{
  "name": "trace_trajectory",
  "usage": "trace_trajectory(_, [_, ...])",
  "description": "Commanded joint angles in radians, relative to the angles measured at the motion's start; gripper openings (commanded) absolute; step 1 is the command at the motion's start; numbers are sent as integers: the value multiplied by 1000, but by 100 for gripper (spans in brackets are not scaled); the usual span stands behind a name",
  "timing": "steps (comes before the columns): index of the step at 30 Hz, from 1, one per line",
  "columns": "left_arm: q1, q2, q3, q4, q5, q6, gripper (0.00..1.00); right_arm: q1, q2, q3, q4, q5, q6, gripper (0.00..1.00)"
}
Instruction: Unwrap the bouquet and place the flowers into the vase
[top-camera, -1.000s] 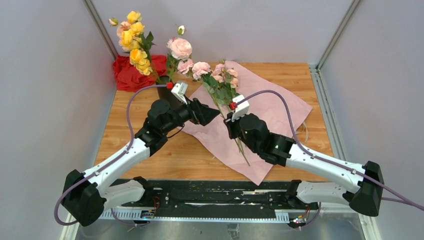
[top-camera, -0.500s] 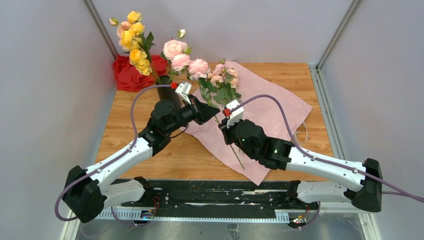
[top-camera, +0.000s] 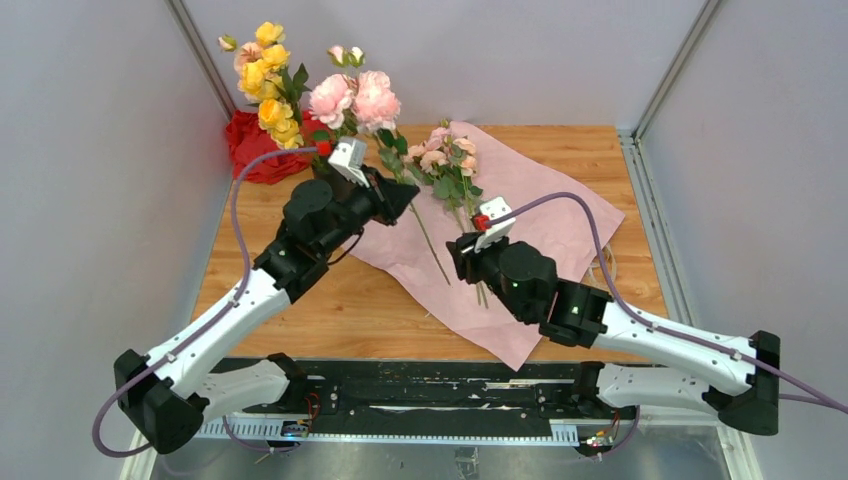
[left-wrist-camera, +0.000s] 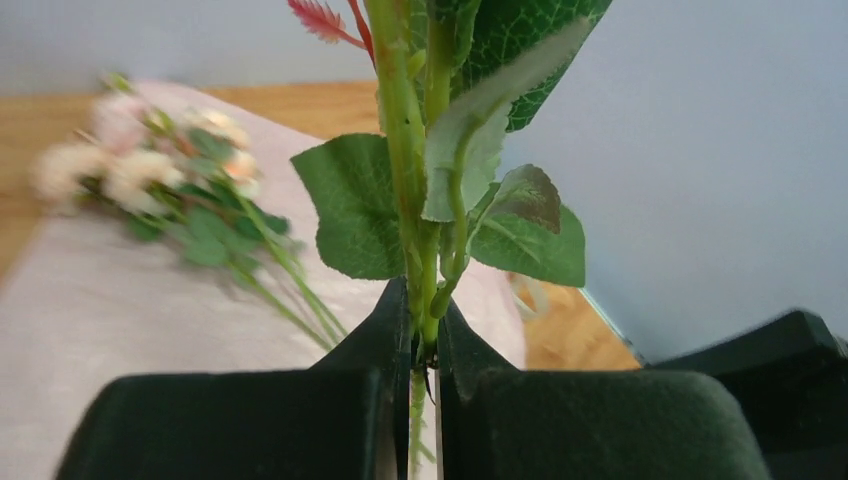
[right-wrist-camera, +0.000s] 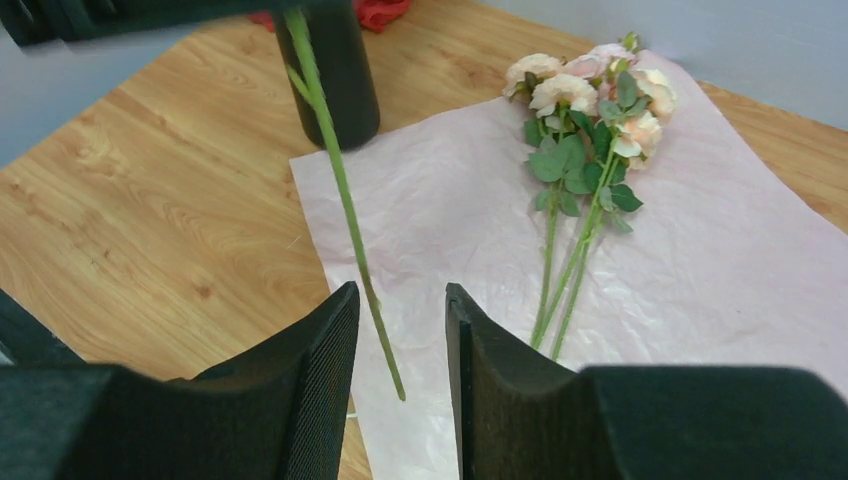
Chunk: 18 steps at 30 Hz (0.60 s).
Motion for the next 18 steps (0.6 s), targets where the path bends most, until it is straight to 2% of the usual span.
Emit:
trace_trajectory(1, [3,-52,201,-234,-281,209,0,9,-90,-68,48,93,-23,41])
trace_trajectory(6, [3,-45,348,-291,-556,386,0,2,-129,-120,53,115,-29,41])
trace_trajectory(12, [3,-2,432,-202,-806,556,0,-18,-131,-153,49,102,-18,41])
trace_trajectory(15, [11,19,421,-75,-882,642,0,-36,-132,-169,48,86,-14,41])
trace_trajectory(18, [61,65,456,-53,-867,656,0,-54,-136,-181,44,69,-11,40])
